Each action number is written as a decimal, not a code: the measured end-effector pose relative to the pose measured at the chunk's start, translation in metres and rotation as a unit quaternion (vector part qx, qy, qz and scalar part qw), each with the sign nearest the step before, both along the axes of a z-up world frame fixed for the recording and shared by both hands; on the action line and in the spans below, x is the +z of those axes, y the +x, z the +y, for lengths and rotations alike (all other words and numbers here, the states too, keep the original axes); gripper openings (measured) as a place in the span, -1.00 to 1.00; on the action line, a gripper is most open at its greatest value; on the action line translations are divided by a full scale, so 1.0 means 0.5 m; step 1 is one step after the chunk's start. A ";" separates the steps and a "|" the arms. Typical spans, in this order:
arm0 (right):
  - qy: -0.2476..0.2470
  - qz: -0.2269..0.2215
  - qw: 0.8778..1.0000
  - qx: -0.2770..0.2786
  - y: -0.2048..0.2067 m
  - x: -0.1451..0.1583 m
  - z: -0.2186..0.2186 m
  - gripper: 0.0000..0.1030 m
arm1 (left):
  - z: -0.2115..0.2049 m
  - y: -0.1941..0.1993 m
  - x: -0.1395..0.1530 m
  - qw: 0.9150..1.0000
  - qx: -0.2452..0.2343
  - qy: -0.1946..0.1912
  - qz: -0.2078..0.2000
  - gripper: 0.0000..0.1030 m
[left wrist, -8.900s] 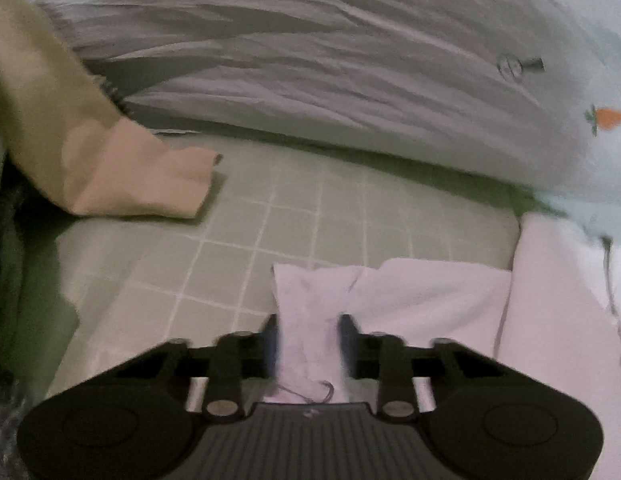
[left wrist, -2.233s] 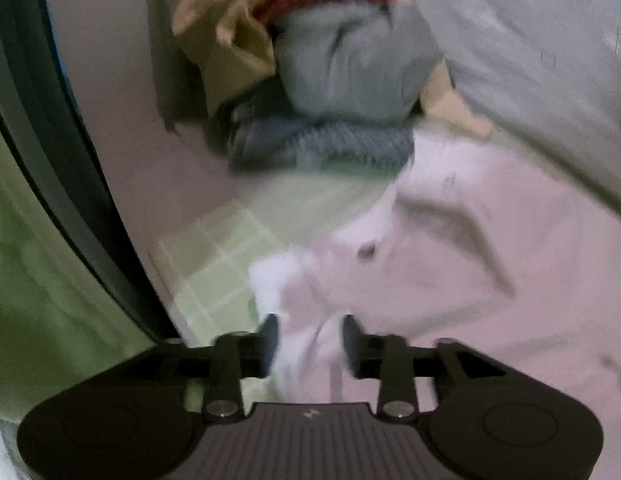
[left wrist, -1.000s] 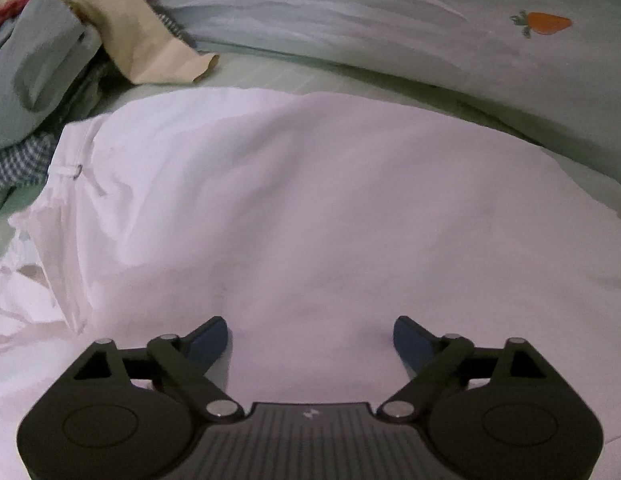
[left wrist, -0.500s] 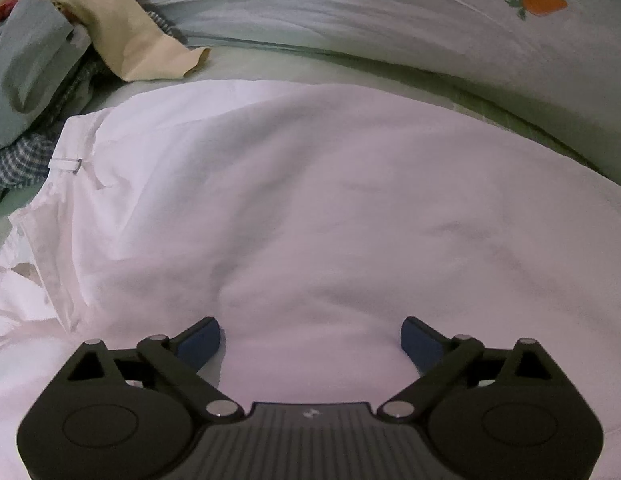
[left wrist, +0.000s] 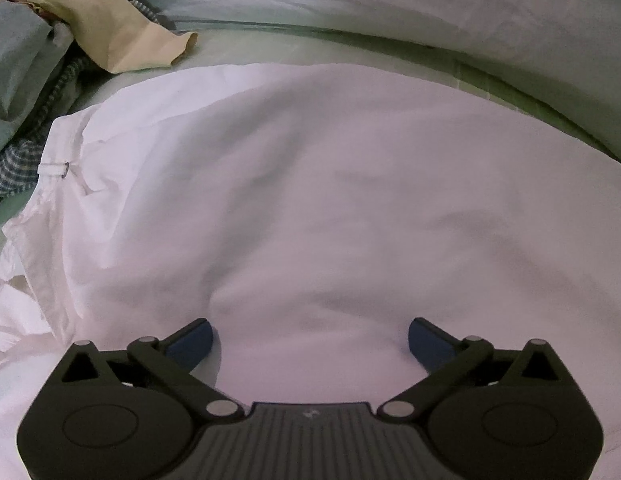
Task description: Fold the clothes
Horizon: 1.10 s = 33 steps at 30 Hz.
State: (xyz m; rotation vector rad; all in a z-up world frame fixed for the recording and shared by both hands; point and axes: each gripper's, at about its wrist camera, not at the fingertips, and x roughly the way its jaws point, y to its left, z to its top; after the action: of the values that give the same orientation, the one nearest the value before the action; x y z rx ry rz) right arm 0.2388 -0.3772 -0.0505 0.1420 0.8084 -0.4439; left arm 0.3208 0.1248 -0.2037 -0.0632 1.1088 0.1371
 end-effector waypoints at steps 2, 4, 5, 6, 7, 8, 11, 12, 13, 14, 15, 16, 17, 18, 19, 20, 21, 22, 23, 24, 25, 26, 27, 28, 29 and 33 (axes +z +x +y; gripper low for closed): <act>0.008 0.008 1.000 0.012 0.042 -0.019 0.003 -0.10 | 0.000 0.002 0.000 1.000 -0.005 -0.001 0.002 1.00; 0.016 0.013 1.000 0.019 0.077 -0.031 0.001 -0.12 | 0.001 0.003 0.001 1.000 -0.010 -0.001 0.005 1.00; 0.019 0.015 0.999 0.024 0.093 -0.036 -0.001 -0.12 | 0.001 0.004 0.000 1.000 -0.009 -0.001 0.005 1.00; 0.022 0.016 0.999 0.028 0.109 -0.041 -0.003 -0.12 | 0.000 0.005 0.000 1.000 -0.008 -0.001 0.005 1.00; 0.022 0.015 0.999 0.033 0.124 -0.044 -0.010 -0.12 | 0.000 0.005 0.000 1.000 -0.006 -0.001 0.004 1.00; 0.020 0.015 0.999 0.038 0.142 -0.042 -0.017 -0.12 | -0.001 0.005 -0.001 1.000 -0.003 -0.001 0.003 1.00; 0.018 0.014 0.998 0.054 0.203 -0.036 -0.038 -0.08 | -0.006 0.004 -0.002 1.000 0.006 0.000 0.000 1.00; 0.015 0.016 0.998 0.055 0.226 -0.036 -0.046 -0.07 | -0.007 0.004 -0.003 1.000 0.007 0.000 -0.002 1.00; 0.010 0.018 0.998 0.054 0.249 -0.036 -0.055 -0.03 | -0.008 0.003 -0.003 1.000 0.008 0.000 -0.004 1.00; 0.006 0.019 0.998 0.054 0.272 -0.035 -0.063 0.01 | -0.009 0.001 -0.003 1.000 0.008 0.001 -0.006 1.00; 0.001 0.022 0.999 0.049 0.294 -0.033 -0.070 0.09 | -0.009 0.002 -0.003 1.000 0.007 0.001 -0.007 1.00; -0.003 0.025 0.999 0.044 0.315 -0.031 -0.076 0.14 | -0.009 0.002 -0.003 1.000 0.007 0.001 -0.007 1.00; 0.005 0.018 0.999 0.035 0.327 -0.027 -0.084 0.15 | -0.010 0.003 -0.003 1.000 0.006 0.001 -0.006 1.00; 0.014 0.012 1.000 0.024 0.339 -0.022 -0.092 0.17 | -0.009 0.004 -0.003 1.000 0.006 0.001 -0.006 1.00; 0.023 0.005 1.000 0.014 0.351 -0.018 -0.100 0.19 | -0.009 0.004 -0.002 1.000 0.006 0.001 -0.006 1.00; 0.029 0.000 1.000 0.003 0.355 -0.017 -0.106 0.21 | -0.008 0.004 -0.003 1.000 0.006 0.001 -0.008 1.00; 0.035 -0.005 0.999 -0.009 0.357 -0.017 -0.111 0.27 | -0.008 0.003 -0.003 1.000 0.005 0.001 -0.009 1.00; 0.042 -0.008 0.999 -0.020 0.354 -0.022 -0.114 0.35 | -0.007 0.002 -0.003 1.000 0.004 0.001 -0.011 1.00; 0.048 -0.005 0.998 -0.026 0.349 -0.029 -0.115 0.36 | -0.005 0.002 -0.004 1.000 0.004 0.002 -0.013 1.00; 0.051 -0.001 0.998 -0.027 0.341 -0.037 -0.113 0.36 | -0.005 0.001 -0.004 1.000 0.004 0.002 -0.014 1.00; 0.049 0.002 0.999 -0.024 0.327 -0.046 -0.106 0.38 | -0.005 0.001 -0.004 1.000 0.004 0.002 -0.014 1.00; 0.033 0.000 0.999 -0.012 0.311 -0.049 -0.093 0.38 | -0.005 0.001 -0.003 1.000 0.004 0.002 -0.014 1.00; 0.015 -0.002 1.000 0.001 0.294 -0.052 -0.079 0.42 | -0.006 0.002 -0.003 1.000 0.004 0.002 -0.014 1.00; -0.005 0.003 1.000 0.017 0.278 -0.055 -0.065 0.52 | -0.006 0.002 -0.003 1.000 0.004 0.002 -0.014 1.00; -0.013 0.003 1.000 0.018 0.259 -0.058 -0.057 0.57 | -0.007 0.002 -0.002 1.000 0.004 0.002 -0.014 1.00; -0.007 -0.012 1.000 0.000 0.163 -0.067 -0.045 0.63 | -0.007 0.001 -0.002 1.000 0.005 0.002 -0.016 1.00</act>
State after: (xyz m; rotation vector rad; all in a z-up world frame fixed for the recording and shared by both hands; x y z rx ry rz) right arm 0.3201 -0.3998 -0.0839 0.1333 0.7820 -0.4478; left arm 0.3213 0.1211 -0.2047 -0.0667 1.0756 0.1464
